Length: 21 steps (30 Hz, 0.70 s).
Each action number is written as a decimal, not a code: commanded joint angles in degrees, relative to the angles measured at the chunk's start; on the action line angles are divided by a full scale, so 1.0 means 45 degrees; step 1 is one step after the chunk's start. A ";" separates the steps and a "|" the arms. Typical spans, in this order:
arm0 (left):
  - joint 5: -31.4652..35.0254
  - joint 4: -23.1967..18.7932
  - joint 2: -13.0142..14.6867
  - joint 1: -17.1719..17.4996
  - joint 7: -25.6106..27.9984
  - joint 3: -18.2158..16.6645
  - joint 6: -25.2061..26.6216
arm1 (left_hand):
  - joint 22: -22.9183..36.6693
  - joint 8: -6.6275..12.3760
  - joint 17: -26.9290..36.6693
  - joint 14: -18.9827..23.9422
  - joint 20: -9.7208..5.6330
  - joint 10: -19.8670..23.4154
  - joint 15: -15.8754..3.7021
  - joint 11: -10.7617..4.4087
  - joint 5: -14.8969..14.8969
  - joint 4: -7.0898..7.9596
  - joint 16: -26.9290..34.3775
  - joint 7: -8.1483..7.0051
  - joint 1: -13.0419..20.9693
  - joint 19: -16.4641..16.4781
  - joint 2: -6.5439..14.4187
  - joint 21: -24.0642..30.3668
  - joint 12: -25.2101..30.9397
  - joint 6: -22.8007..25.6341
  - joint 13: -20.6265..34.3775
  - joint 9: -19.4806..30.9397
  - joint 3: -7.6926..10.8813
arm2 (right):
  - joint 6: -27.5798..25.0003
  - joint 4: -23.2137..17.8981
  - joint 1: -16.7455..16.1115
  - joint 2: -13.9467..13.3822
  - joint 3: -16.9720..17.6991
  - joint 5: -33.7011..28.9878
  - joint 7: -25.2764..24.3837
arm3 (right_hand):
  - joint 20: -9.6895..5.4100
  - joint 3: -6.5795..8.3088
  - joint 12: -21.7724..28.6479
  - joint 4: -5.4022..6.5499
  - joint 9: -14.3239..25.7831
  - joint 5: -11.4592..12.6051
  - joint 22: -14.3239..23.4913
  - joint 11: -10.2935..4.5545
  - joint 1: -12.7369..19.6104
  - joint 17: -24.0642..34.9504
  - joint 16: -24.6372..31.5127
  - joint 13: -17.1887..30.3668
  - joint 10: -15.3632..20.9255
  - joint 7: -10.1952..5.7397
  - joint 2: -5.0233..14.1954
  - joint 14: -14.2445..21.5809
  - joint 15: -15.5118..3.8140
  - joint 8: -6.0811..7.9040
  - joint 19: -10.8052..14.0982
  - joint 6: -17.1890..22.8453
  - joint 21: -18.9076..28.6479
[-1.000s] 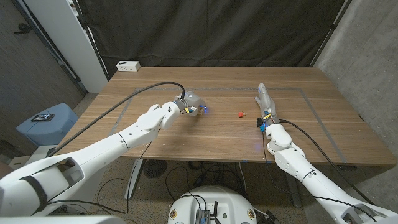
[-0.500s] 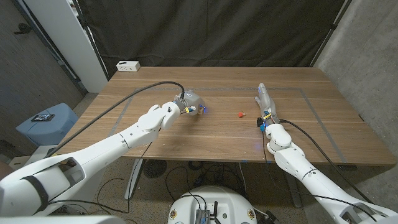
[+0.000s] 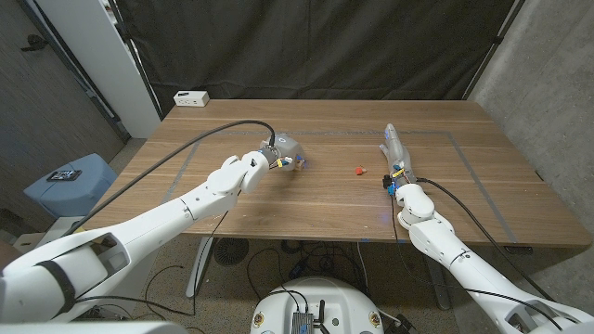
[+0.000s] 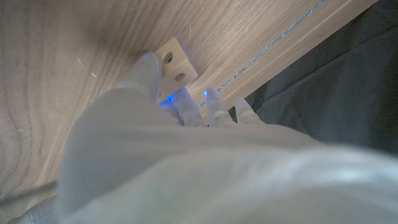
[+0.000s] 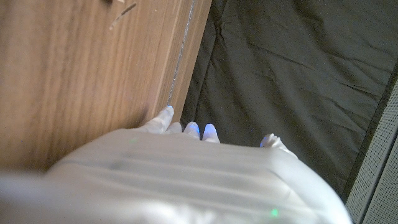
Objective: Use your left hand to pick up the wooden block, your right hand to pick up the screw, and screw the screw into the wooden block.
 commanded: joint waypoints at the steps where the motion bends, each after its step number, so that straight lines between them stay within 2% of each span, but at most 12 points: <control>1: -0.0319 -0.0077 -0.0025 -0.0069 0.0087 -0.0107 0.0106 | 0.0037 0.0106 0.0050 0.0168 0.0047 0.0174 -0.1693 -0.0025 0.0085 0.0001 0.0078 -0.0035 0.0132 0.0069 -0.0030 0.0081 0.0046 0.0151 0.0042 0.0010 -0.0071 | 0.0019 0.0122 0.0117 0.0006 -0.0014 0.0006 0.0047 | -0.0286 0.0017 0.0042 -0.0087 0.0074 0.0090 0.0040 -0.0097 -0.0084 0.0041 0.0091 0.0049 0.0001 0.0056 0.0066 -0.0048 -0.0059 0.0083 -0.0008 -0.0036 0.0037; 15: -0.0865 -0.0907 0.0096 0.0176 0.0291 -0.0648 0.0566 | 0.0041 0.0027 0.0082 0.0167 0.0027 0.0264 -0.1665 -0.0023 0.0091 0.0090 0.0072 -0.0071 0.0030 0.0047 0.0072 0.0032 -0.0010 0.0220 0.0157 0.0007 -0.0237 | -0.0118 -0.0141 0.0057 -0.0194 0.0021 0.0006 0.0104 | -0.0290 0.0015 0.0046 -0.0102 0.0074 0.0092 0.0039 -0.0108 -0.0107 0.0042 0.0090 0.0049 0.0011 0.0061 0.0072 -0.0053 -0.0061 0.0080 -0.0005 -0.0042 0.0035; 21: -0.1456 -0.1131 -0.0051 0.0366 0.0428 -0.0986 0.0840 | 0.0041 -0.0004 0.0087 0.0168 0.0020 0.0269 -0.1657 -0.0023 0.0095 0.0103 0.0067 -0.0087 0.0000 0.0027 0.0093 0.0013 -0.0047 0.0245 0.0196 0.0007 -0.0300 | -0.0288 -0.0453 -0.0042 -0.0381 0.0010 -0.0104 0.0049 | -0.0297 0.0014 0.0043 -0.0107 0.0074 0.0092 0.0039 -0.0100 -0.0116 0.0043 0.0091 0.0050 0.0005 0.0069 0.0073 -0.0053 -0.0057 0.0082 -0.0005 -0.0039 0.0034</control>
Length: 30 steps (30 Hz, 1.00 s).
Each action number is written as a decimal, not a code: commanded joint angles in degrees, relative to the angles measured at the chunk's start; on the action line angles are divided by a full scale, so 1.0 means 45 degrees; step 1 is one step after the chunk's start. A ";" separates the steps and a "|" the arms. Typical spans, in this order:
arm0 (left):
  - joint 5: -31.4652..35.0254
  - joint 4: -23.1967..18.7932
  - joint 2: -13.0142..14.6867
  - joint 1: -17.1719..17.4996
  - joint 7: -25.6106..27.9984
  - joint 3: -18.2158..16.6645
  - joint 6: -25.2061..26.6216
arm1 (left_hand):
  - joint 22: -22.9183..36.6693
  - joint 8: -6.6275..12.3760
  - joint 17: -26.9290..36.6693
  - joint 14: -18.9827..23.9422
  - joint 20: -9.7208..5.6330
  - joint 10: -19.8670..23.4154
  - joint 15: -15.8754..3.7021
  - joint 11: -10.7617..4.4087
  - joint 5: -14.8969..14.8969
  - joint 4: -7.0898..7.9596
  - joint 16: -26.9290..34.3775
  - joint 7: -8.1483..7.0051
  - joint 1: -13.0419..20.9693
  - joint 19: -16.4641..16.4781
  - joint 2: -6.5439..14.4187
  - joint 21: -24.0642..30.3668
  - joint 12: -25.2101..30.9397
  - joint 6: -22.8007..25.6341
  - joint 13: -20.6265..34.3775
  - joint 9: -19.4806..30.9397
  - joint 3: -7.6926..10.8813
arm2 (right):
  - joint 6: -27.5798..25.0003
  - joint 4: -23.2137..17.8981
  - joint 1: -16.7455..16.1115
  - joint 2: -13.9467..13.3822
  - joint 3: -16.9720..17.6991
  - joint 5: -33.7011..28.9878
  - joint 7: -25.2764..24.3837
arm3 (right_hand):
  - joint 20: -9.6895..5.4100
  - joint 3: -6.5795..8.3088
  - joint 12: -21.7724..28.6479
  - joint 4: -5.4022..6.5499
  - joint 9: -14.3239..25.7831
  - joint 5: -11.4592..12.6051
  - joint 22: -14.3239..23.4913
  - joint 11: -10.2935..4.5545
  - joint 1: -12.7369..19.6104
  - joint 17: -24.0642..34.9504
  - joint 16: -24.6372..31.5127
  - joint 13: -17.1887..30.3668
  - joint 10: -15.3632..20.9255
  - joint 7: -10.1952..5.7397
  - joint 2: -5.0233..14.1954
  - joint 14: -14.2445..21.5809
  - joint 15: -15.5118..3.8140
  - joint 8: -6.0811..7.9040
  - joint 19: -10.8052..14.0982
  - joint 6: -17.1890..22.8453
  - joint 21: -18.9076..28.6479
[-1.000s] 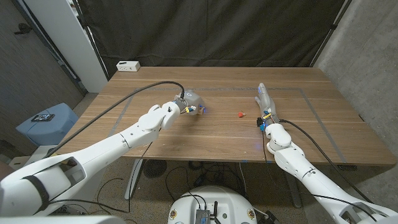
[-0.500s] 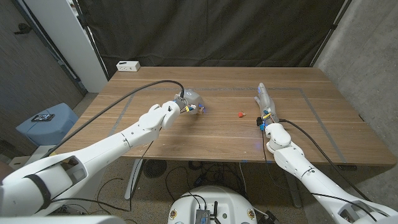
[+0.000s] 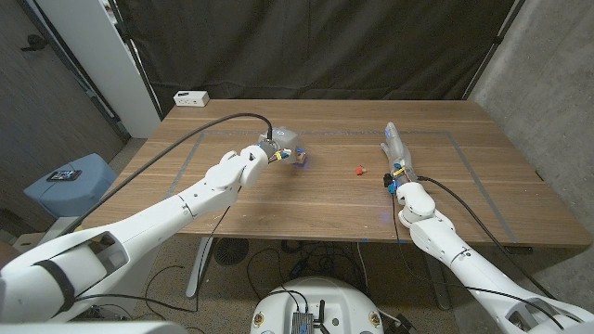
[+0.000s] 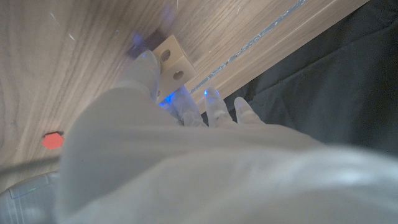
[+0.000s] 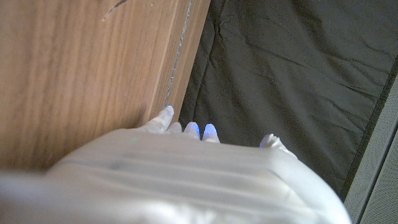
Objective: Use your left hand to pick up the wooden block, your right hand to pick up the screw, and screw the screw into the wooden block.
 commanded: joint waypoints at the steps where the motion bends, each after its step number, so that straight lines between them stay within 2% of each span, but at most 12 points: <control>1: -0.0990 -0.0558 -0.0174 0.0332 0.0204 -0.0626 0.0526 | 0.0043 -0.0007 0.0028 0.0072 0.0021 0.0113 -0.1617 -0.0042 0.0108 0.0023 0.0065 0.0004 -0.0021 0.0024 0.0114 0.0011 -0.0048 0.0154 0.0069 0.0044 -0.0103 | -0.0314 -0.0515 -0.0159 -0.0320 0.0016 -0.0143 -0.0058 | -0.0296 0.0014 0.0042 -0.0108 0.0073 0.0092 0.0040 -0.0115 -0.0065 0.0043 0.0090 0.0050 0.0002 0.0069 0.0021 -0.0055 -0.0058 0.0082 -0.0005 -0.0040 0.0034; 6: -0.1826 -0.0712 -0.0492 0.0518 0.0445 -0.1030 0.1061 | 0.0043 -0.0045 0.0031 0.0054 0.0062 0.0113 -0.1604 -0.0043 0.0112 0.0034 0.0053 -0.0022 -0.0048 -0.0091 0.0128 -0.0039 -0.0078 0.0137 0.0096 0.0045 -0.0150 | -0.0628 -0.1038 -0.0369 -0.0608 0.0096 -0.0253 -0.0255 | -0.0300 0.0016 0.0042 -0.0112 0.0074 0.0094 0.0040 -0.0122 -0.0067 0.0042 0.0091 0.0050 0.0002 0.0062 0.0027 -0.0053 -0.0060 0.0084 -0.0008 -0.0034 0.0032; 15: -0.2883 -0.0795 -0.0774 0.0568 0.0886 -0.1236 0.1552 | 0.0045 -0.0151 0.0042 -0.0005 0.0064 0.0002 -0.1587 -0.0039 0.0114 0.0064 0.0023 -0.0076 -0.0126 -0.0174 0.0156 -0.0066 -0.0187 0.0040 0.0136 0.0047 -0.0250 | -0.1062 -0.1669 -0.0582 -0.0990 0.0157 -0.0390 -0.0363 | -0.0312 0.0018 0.0045 -0.0122 0.0074 0.0095 0.0040 -0.0105 -0.0074 0.0042 0.0091 0.0050 0.0011 0.0077 0.0031 -0.0053 -0.0056 0.0093 -0.0009 -0.0010 0.0031; 30: -0.5550 -0.0436 -0.1185 0.0399 0.1301 -0.1622 0.1176 | 0.0044 -0.0291 0.0048 -0.0272 0.0094 -0.0157 -0.1530 -0.0037 0.0119 0.0072 -0.0099 -0.0105 -0.0182 -0.0312 0.0213 -0.0097 -0.0354 -0.0066 0.0181 0.0051 -0.0362 | -0.2033 -0.2488 -0.0572 -0.1711 0.0063 -0.0990 -0.0479 | -0.0320 0.0019 0.0038 -0.0154 0.0073 0.0098 0.0039 -0.0135 -0.0068 0.0036 0.0087 0.0050 -0.0008 0.0073 0.0020 -0.0057 -0.0060 0.0091 -0.0006 -0.0004 0.0031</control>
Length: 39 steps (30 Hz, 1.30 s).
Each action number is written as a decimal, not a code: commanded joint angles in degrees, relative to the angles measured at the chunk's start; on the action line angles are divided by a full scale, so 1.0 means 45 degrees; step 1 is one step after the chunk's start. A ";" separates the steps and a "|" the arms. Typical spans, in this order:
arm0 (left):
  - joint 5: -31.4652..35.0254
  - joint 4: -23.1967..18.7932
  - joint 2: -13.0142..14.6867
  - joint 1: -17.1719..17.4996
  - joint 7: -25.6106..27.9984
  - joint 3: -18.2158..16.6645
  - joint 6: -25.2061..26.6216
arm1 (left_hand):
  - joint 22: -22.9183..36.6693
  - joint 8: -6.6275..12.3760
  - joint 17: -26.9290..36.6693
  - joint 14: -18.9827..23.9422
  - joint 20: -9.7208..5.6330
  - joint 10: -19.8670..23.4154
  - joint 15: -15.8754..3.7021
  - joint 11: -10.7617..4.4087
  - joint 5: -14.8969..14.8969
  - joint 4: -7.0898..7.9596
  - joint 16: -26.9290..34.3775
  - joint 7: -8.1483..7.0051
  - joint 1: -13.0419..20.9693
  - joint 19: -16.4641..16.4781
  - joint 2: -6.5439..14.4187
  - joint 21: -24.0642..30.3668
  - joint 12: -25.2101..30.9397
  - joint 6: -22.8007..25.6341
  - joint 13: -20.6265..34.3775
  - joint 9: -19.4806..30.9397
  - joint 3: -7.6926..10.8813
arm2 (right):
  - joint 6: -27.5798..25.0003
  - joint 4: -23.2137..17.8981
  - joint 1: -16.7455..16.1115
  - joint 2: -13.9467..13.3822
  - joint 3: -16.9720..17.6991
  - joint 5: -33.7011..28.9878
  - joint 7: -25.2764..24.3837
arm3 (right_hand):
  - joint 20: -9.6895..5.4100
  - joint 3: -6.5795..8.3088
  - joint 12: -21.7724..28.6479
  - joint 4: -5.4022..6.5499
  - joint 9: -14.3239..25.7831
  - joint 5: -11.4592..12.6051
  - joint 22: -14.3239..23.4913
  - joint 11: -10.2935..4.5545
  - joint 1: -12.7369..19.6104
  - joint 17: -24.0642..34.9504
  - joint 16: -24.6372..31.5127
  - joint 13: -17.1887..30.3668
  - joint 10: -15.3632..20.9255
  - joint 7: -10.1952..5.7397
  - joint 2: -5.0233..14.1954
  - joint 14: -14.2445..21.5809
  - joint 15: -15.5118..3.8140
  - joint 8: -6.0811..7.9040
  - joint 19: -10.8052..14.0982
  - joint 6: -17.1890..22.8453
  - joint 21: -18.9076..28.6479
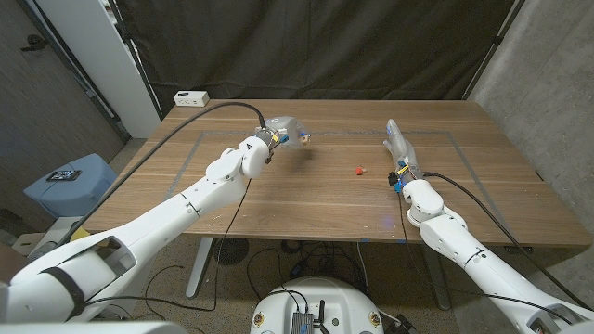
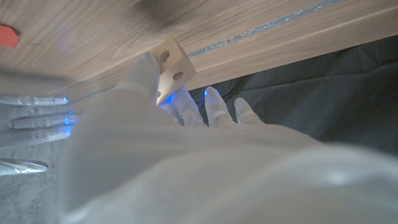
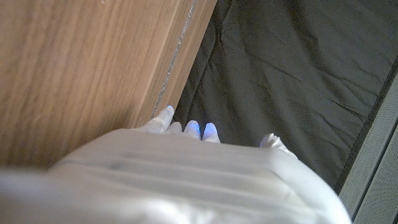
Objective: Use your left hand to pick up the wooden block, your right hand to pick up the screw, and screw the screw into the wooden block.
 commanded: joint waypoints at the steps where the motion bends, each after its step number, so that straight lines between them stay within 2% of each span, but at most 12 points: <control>1: -0.2221 0.0368 -0.0373 -0.0174 0.0233 -0.0348 -0.0334 | 0.0046 -0.0088 0.0052 -0.0101 0.0033 -0.0096 -0.1570 -0.0011 0.0054 -0.0023 -0.0050 -0.0057 -0.0036 -0.0154 0.0083 -0.0018 -0.0099 -0.0018 0.0041 0.0017 -0.0075 | -0.0794 -0.0675 -0.0009 -0.0576 -0.0078 -0.0498 -0.0128 | -0.0324 0.0010 0.0039 -0.0058 0.0073 0.0098 0.0039 -0.0139 -0.0065 0.0036 0.0084 0.0050 -0.0005 0.0003 0.0019 -0.0063 -0.0065 0.0037 -0.0007 -0.0060 0.0031; 4: -0.2915 0.0524 -0.0502 -0.0249 0.0197 -0.0462 -0.0394 | 0.0046 -0.0110 0.0053 -0.0117 -0.0013 -0.0122 -0.1565 -0.0011 0.0055 -0.0021 -0.0058 -0.0056 -0.0046 -0.0153 0.0095 -0.0013 -0.0127 -0.0032 0.0049 0.0018 -0.0092 | -0.1020 -0.0862 0.0012 -0.0750 -0.0114 -0.0695 -0.0168 | -0.0330 0.0016 0.0039 -0.0074 0.0073 0.0101 0.0039 -0.0186 -0.0050 0.0032 0.0080 0.0049 -0.0005 -0.0011 0.0018 -0.0069 -0.0086 0.0028 -0.0010 -0.0083 0.0029; 11: -0.4343 0.0877 -0.0629 -0.0443 0.0084 -0.0598 -0.0677 | 0.0030 -0.0216 0.0054 -0.0141 -0.0633 -0.0196 -0.1485 -0.0018 0.0060 -0.0039 -0.0079 -0.0048 -0.0055 -0.0232 0.0172 -0.0022 -0.0265 -0.0055 0.0105 0.0029 -0.0188 | -0.1561 -0.1391 -0.0028 -0.1195 -0.0137 -0.1182 -0.0340 | -0.0347 0.0037 0.0036 -0.0137 0.0071 0.0109 0.0037 -0.0220 0.0019 0.0017 0.0074 0.0049 -0.0012 -0.0003 0.0007 -0.0066 -0.0104 0.0034 -0.0024 -0.0070 0.0022; 17: -0.5794 0.1145 -0.0768 -0.0463 -0.0093 -0.0867 -0.0936 | 0.0015 -0.0273 0.0056 -0.0161 -0.0766 -0.0210 -0.1446 -0.0018 0.0068 -0.0052 -0.0090 -0.0027 -0.0037 -0.0245 0.0226 -0.0024 -0.0324 -0.0076 0.0139 0.0036 -0.0226 | -0.2088 -0.1972 -0.0136 -0.1712 -0.0179 -0.1665 -0.0372 | -0.0377 0.0097 0.0055 -0.0251 0.0070 0.0118 0.0034 -0.0283 0.0161 -0.0004 0.0066 0.0047 0.0045 0.0010 0.0026 -0.0062 -0.0137 0.0084 -0.0020 0.0057 0.0022; 21: -0.6561 0.1328 -0.0763 -0.0484 -0.0164 -0.0958 -0.1207 | 0.0002 -0.0349 0.0051 -0.0264 -0.0890 -0.0254 -0.1394 -0.0015 0.0078 -0.0068 -0.0138 0.0023 -0.0014 -0.0190 0.0275 -0.0006 -0.0388 -0.0162 0.0172 0.0045 -0.0257 | -0.2010 -0.2031 -0.0176 -0.1786 -0.0171 -0.1835 -0.0376 | -0.0462 0.0507 0.0078 -0.0656 0.0073 0.0012 0.0027 -0.0295 0.0781 -0.0046 0.0066 0.0042 0.0153 -0.0009 0.0393 -0.0024 -0.0205 0.0185 0.0015 0.0378 0.0028; 22: -0.6799 0.1379 -0.0775 -0.0474 -0.0187 -0.1011 -0.1269 | -0.0003 -0.0371 0.0048 -0.0292 -0.0887 -0.0273 -0.1388 -0.0015 0.0082 -0.0074 -0.0153 0.0033 -0.0002 -0.0189 0.0297 -0.0009 -0.0416 -0.0172 0.0188 0.0049 -0.0269 | -0.2043 -0.2123 -0.0198 -0.1835 -0.0168 -0.1931 -0.0424 | -0.0471 0.0693 0.0092 -0.0882 0.0076 -0.0040 0.0023 -0.0295 0.1084 -0.0061 0.0069 0.0042 0.0220 -0.0025 0.0488 0.0012 -0.0229 0.0218 0.0051 0.0517 0.0034; 26: -0.7717 0.1790 -0.0759 -0.0511 -0.0478 -0.1133 -0.1960 | -0.0006 -0.0398 0.0048 -0.0292 -0.0966 -0.0295 -0.1387 -0.0015 0.0089 -0.0074 -0.0155 0.0030 0.0005 -0.0130 0.0332 0.0010 -0.0446 -0.0189 0.0208 0.0054 -0.0283 | -0.2565 -0.2552 -0.0211 -0.2167 -0.0198 -0.2220 -0.0381 | -0.0481 0.0993 0.0130 -0.1335 0.0082 -0.0008 0.0019 -0.0283 0.1620 -0.0082 0.0082 0.0044 0.0408 0.0007 0.0517 0.0113 -0.0255 0.0272 0.0172 0.0784 0.0057; 35: -0.9109 0.2512 -0.0795 -0.0636 -0.0909 -0.1215 -0.2715 | -0.0009 -0.0528 0.0054 -0.0264 -0.1009 -0.0356 -0.1344 -0.0014 0.0099 -0.0046 -0.0144 0.0107 -0.0034 0.0032 0.0455 0.0034 -0.0555 -0.0329 0.0294 0.0076 -0.0362 | -0.3737 -0.3520 -0.0273 -0.3048 -0.0254 -0.2907 -0.0152 | -0.0478 0.1121 0.0139 -0.1771 0.0092 -0.0018 0.0018 -0.0284 0.2006 -0.0091 0.0089 0.0052 0.0531 0.0107 0.0283 0.0209 -0.0290 0.0334 0.0254 0.1124 0.0058; 39: -0.9680 0.2911 -0.0864 -0.0691 -0.1136 -0.1251 -0.3095 | -0.0006 -0.0572 0.0060 -0.0297 -0.0886 -0.0387 -0.1342 -0.0013 0.0106 -0.0047 -0.0155 0.0128 -0.0026 0.0012 0.0526 0.0018 -0.0601 -0.0368 0.0333 0.0086 -0.0381 | -0.4034 -0.3788 -0.0293 -0.3281 -0.0264 -0.3136 -0.0097 | -0.0471 0.1151 0.0131 -0.1922 0.0096 -0.0038 0.0018 -0.0337 0.2134 -0.0091 0.0090 0.0056 0.0544 0.0057 0.0190 0.0236 -0.0301 0.0344 0.0288 0.1216 0.0060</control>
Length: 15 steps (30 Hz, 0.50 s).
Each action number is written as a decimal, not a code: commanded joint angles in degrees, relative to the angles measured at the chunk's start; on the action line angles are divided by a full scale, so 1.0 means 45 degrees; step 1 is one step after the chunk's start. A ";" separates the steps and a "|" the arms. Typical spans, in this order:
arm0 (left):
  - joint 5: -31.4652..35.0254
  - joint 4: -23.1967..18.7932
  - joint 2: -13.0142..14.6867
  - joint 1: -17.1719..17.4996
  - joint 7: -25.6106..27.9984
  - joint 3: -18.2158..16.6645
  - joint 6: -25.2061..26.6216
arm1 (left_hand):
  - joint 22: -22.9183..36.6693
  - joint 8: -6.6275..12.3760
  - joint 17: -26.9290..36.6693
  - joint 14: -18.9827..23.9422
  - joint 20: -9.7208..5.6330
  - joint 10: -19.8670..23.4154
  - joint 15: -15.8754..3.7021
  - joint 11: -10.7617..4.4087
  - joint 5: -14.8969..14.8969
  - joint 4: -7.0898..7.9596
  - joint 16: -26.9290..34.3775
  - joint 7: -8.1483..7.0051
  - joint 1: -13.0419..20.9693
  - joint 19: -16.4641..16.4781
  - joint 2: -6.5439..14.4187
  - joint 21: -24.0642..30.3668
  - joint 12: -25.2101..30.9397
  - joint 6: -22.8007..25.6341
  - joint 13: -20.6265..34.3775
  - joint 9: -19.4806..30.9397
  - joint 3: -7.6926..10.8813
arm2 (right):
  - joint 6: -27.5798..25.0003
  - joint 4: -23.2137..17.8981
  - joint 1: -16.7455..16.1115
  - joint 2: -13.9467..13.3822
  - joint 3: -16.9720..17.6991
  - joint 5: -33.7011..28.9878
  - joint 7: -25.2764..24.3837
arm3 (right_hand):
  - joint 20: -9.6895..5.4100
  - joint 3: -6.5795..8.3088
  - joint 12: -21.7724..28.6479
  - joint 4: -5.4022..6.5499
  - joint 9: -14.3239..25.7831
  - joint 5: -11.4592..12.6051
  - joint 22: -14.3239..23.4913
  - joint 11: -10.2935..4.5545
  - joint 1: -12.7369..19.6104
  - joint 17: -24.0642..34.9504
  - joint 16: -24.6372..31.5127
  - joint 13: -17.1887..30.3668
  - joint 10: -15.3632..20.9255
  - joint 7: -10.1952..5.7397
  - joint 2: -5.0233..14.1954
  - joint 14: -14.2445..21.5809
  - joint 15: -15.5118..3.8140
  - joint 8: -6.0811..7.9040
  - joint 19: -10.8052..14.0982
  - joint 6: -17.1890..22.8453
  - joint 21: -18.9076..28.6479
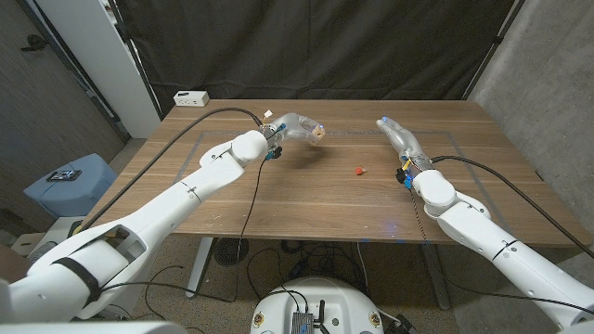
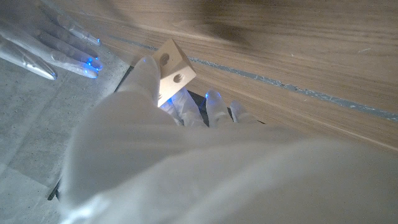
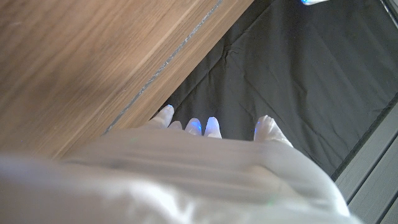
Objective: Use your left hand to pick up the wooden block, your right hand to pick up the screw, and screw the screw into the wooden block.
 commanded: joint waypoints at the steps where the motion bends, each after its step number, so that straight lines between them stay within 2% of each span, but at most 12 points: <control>1: -0.2039 0.1080 -0.0143 -0.0155 -0.0634 -0.0174 -0.1135 | 0.0026 -0.0055 0.0065 -0.0071 0.0147 -0.0068 -0.1300 0.0030 0.0059 0.0019 -0.0011 0.0036 0.0051 0.0001 0.0225 0.0014 -0.0091 -0.0056 0.0080 0.0029 -0.0047 | -0.1184 -0.1053 -0.0096 -0.0941 -0.0051 -0.0842 0.0219 | -0.0437 0.0041 0.0043 -0.0215 0.0031 -0.0045 0.0045 -0.0051 0.0249 -0.0002 0.0089 0.0057 0.0134 -0.0026 -0.0043 0.0092 -0.0297 0.0056 0.0159 0.0169 0.0064; 7: -0.2789 0.1611 -0.0275 -0.0215 -0.0873 -0.0247 -0.1485 | 0.0038 -0.0093 0.0089 -0.0070 0.0228 -0.0099 -0.1309 0.0029 0.0057 0.0017 0.0005 0.0061 0.0030 -0.0010 0.0261 0.0011 -0.0146 -0.0057 0.0140 0.0039 -0.0104 | -0.1535 -0.1429 -0.0089 -0.1380 -0.0081 -0.1261 0.0429 | -0.0307 -0.0032 0.0036 -0.0447 0.0041 -0.0136 0.0046 0.0064 0.0349 0.0005 0.0099 0.0063 0.0165 0.0038 -0.0392 0.0155 -0.0203 0.0039 0.0246 0.0249 0.0075; 12: -0.3133 0.2019 -0.0354 -0.0308 -0.1020 -0.0231 -0.1833 | 0.0046 -0.0121 0.0112 -0.0072 0.0318 -0.0107 -0.1304 0.0027 0.0058 0.0027 0.0021 0.0035 0.0006 -0.0048 0.0305 0.0001 -0.0176 -0.0064 0.0184 0.0046 -0.0137 | -0.1888 -0.1781 -0.0116 -0.1732 -0.0059 -0.1570 0.0566 | -0.0296 -0.0092 0.0024 -0.0538 0.0047 -0.0210 0.0048 0.0045 0.0363 0.0011 0.0100 0.0066 0.0156 0.0029 -0.0580 0.0175 -0.0186 0.0037 0.0275 0.0311 0.0073; 15: -0.3429 0.2650 -0.0503 -0.0432 -0.1374 -0.0218 -0.2461 | 0.0052 -0.0131 0.0142 -0.0073 0.0338 -0.0101 -0.1333 0.0027 0.0053 0.0068 0.0042 0.0027 -0.0076 -0.0118 0.0347 -0.0017 -0.0199 -0.0030 0.0226 0.0051 -0.0187 | -0.2342 -0.2095 -0.0112 -0.1987 -0.0083 -0.1866 0.0613 | -0.0293 -0.0137 0.0016 -0.0584 0.0052 -0.0268 0.0049 0.0042 0.0358 0.0015 0.0096 0.0068 0.0146 0.0043 -0.0699 0.0175 -0.0179 0.0044 0.0300 0.0369 0.0075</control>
